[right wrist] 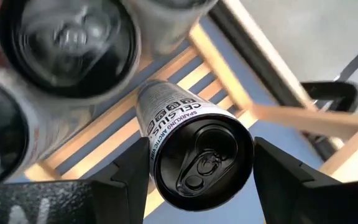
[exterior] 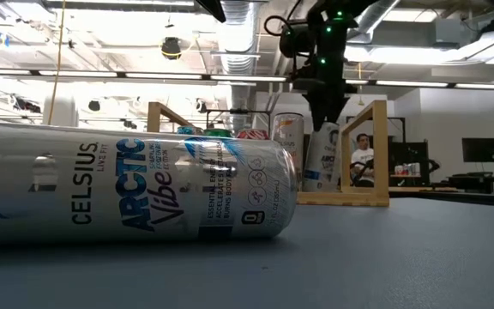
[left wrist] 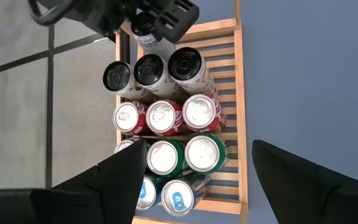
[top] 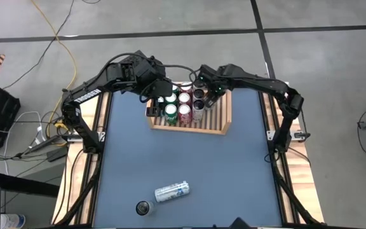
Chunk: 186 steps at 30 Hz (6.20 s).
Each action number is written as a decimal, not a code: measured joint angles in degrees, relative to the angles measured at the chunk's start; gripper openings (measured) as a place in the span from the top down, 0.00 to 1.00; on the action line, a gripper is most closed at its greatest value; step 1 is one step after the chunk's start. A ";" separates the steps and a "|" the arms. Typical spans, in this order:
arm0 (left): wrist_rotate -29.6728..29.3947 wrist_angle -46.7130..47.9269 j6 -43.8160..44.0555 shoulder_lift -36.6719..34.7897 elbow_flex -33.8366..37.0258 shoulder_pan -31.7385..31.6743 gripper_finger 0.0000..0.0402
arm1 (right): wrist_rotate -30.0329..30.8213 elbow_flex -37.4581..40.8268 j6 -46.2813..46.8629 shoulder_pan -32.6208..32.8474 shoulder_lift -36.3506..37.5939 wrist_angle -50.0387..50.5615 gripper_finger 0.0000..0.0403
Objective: Place canned beverage on shelf
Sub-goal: Put the light blue soda can on the shelf
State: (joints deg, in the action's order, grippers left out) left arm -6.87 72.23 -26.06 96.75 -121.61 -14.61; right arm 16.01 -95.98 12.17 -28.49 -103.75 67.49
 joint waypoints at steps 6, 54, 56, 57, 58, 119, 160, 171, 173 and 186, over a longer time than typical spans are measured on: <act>0.00 -0.02 0.00 0.00 -0.02 0.00 0.31 | 0.34 -2.08 -0.51 -1.63 0.16 0.93 0.44; -0.02 0.30 0.44 0.00 -0.02 0.00 0.31 | -10.42 -4.63 -22.38 -1.97 -2.00 4.46 0.26; -0.02 0.30 0.55 0.00 -0.01 0.00 0.31 | -10.41 -5.85 -26.44 -1.97 -1.98 4.82 0.26; -0.01 0.30 0.74 -0.01 -0.01 0.00 0.31 | -10.50 -6.63 -28.50 -1.97 -1.98 5.03 0.26; -0.02 0.30 0.88 0.00 -0.02 0.00 0.31 | -10.60 -7.41 -31.15 -1.97 -1.98 5.52 0.26; -4.52 0.37 3.87 -0.02 0.00 -0.02 0.31 | 9.43 -10.01 -57.24 6.02 6.04 -4.29 0.17; -4.50 2.34 6.27 -0.02 -0.02 0.00 0.31 | -15.92 -1.78 -60.86 -0.46 5.95 -3.02 0.12; -4.49 2.34 6.49 -0.02 -0.02 0.00 0.31 | -17.65 4.26 -64.22 -3.00 5.98 -4.88 0.12; -4.50 2.31 6.71 -0.02 -0.02 0.00 0.31 | -17.80 6.09 -65.37 -3.35 5.99 -5.79 0.12; -4.50 2.25 7.77 -0.02 -0.02 0.00 0.31 | -14.47 9.70 -67.70 -3.91 6.10 -11.85 0.12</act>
State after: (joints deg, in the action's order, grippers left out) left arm -11.38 74.48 -18.29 96.73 -121.62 -14.61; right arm 1.55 -86.28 -55.52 -32.40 -97.65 55.65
